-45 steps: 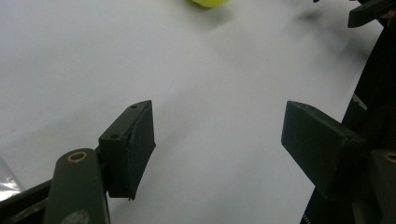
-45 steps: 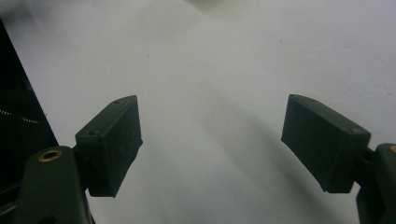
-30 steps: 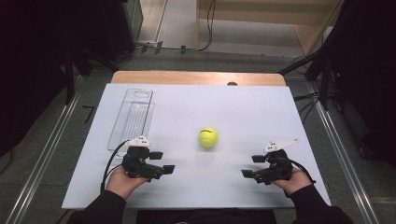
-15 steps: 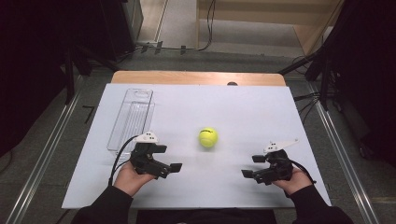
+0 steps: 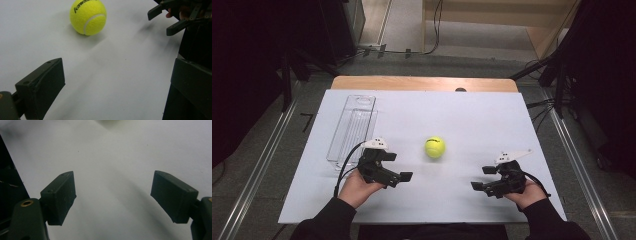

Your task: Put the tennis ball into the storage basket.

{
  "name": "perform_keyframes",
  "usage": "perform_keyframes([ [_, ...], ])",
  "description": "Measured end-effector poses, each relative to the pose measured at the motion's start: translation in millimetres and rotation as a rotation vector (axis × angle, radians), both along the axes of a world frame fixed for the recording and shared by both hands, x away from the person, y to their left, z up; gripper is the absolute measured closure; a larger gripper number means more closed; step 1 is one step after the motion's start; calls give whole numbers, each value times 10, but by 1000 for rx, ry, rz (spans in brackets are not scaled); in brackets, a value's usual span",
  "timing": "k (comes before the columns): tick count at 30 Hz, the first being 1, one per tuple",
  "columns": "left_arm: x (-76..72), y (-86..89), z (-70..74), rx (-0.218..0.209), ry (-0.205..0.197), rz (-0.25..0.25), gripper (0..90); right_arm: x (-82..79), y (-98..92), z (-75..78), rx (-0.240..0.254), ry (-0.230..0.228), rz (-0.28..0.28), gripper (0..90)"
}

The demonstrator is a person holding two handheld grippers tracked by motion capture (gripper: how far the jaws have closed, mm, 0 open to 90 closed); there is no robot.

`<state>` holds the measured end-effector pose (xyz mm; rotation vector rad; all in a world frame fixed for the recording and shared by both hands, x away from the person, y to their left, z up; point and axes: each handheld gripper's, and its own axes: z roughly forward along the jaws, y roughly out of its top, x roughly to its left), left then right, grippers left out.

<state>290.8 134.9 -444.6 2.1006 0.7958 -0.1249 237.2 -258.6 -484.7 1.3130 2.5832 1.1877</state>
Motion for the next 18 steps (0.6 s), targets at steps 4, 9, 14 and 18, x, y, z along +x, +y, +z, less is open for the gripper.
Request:
perform_keyframes([
  [4,41,-25,9,17,-9,6,0,-2,-1,4,0,-1,0,181],
  [9,80,-52,27,20,-13,17,0,0,2,3,-1,-1,1,181],
  [14,125,-72,48,19,-20,24,0,2,2,0,-4,-1,1,181],
  [18,168,-100,54,18,-16,30,0,5,0,-4,-8,2,2,180],
])
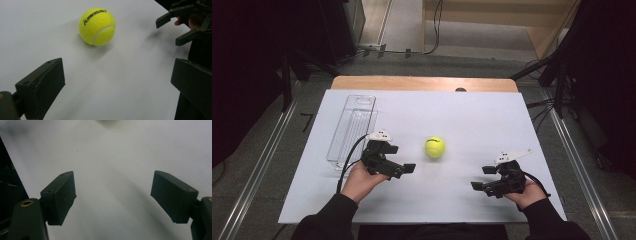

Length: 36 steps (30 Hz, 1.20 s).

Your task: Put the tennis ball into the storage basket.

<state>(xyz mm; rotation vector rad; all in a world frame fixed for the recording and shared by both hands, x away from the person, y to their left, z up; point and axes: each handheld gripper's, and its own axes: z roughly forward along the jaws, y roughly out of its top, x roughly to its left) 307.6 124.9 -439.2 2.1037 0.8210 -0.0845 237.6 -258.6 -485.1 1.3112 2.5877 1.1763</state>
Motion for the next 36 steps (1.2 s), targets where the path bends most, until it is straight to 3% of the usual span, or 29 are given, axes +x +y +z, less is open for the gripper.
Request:
perform_keyframes([
  [5,58,-64,1,19,-5,-13,0,4,1,-4,-2,0,-2,181],
  [16,234,-184,62,-1,-1,-19,0,5,-8,-1,5,-2,-7,180],
  [36,393,-435,120,28,-20,-47,0,3,-3,-1,4,-3,-3,181],
])
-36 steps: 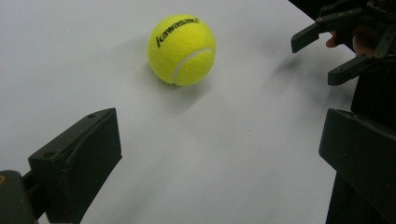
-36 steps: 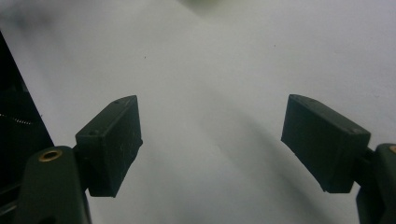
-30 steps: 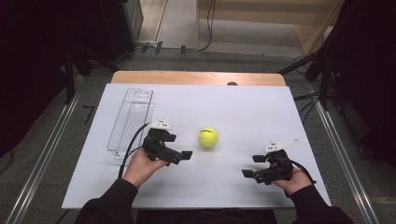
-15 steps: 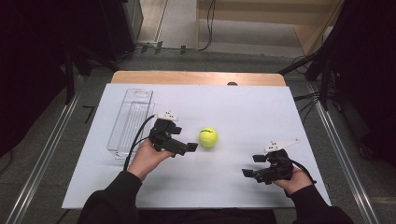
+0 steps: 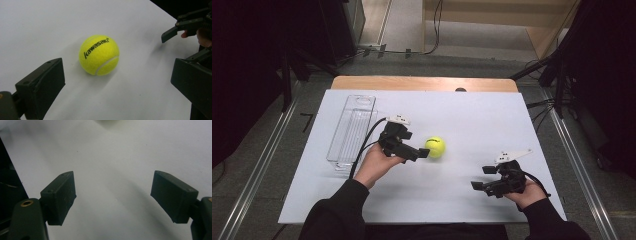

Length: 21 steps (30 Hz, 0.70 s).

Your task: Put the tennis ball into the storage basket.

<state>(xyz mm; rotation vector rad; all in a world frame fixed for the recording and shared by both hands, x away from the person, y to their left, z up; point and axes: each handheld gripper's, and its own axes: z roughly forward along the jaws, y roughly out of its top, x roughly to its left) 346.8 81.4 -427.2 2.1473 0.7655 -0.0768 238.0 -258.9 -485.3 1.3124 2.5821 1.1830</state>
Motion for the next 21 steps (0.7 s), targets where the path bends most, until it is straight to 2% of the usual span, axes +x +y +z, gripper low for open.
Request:
perform_keyframes([
  [14,132,-141,78,22,-22,-11,0,-1,4,-1,-5,4,5,181],
  [18,185,-173,121,8,-25,-8,0,-2,6,-1,-6,2,7,181],
  [21,223,-201,133,18,-30,-13,0,-2,5,-1,-6,4,5,180],
])
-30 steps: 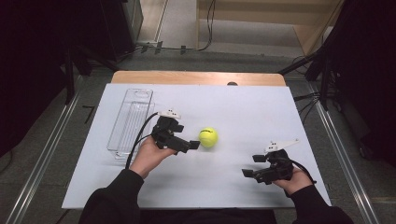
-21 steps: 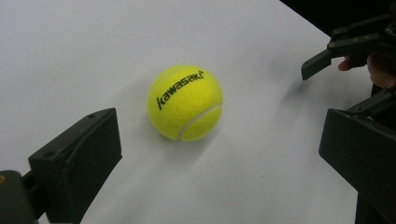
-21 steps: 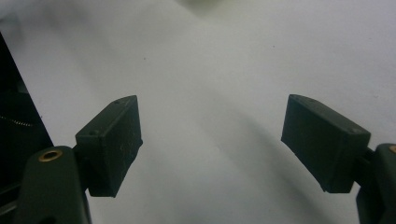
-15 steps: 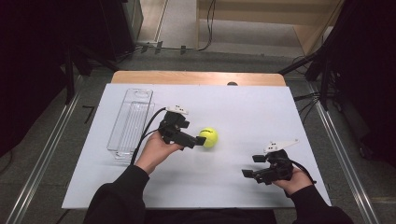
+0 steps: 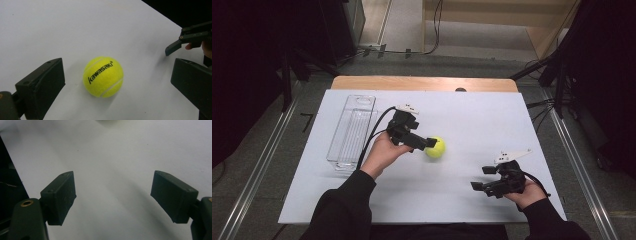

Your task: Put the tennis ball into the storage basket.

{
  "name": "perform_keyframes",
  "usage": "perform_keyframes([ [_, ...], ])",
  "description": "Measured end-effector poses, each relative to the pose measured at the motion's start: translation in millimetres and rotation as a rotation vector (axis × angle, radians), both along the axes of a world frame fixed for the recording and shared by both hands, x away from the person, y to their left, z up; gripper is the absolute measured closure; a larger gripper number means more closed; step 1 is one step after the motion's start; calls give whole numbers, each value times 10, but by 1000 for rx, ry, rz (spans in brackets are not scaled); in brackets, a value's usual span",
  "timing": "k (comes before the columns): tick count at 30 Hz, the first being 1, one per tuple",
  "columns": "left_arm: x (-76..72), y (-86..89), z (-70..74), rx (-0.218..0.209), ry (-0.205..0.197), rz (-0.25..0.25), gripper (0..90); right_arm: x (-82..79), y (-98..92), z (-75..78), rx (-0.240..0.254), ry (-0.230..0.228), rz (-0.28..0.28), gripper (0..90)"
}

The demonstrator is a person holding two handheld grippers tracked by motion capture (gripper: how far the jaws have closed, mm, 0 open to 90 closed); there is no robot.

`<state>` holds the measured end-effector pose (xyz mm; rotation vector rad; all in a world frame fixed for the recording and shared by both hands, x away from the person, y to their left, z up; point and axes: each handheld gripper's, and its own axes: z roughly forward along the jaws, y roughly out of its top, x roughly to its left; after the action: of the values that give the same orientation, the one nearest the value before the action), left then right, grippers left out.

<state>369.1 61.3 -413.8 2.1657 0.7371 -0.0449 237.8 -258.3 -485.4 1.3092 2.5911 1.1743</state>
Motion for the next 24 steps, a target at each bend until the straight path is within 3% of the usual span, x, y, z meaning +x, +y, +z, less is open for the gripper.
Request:
perform_keyframes([
  [24,192,-341,-2,2,-6,-22,0,-3,-6,-1,5,-1,1,181],
])
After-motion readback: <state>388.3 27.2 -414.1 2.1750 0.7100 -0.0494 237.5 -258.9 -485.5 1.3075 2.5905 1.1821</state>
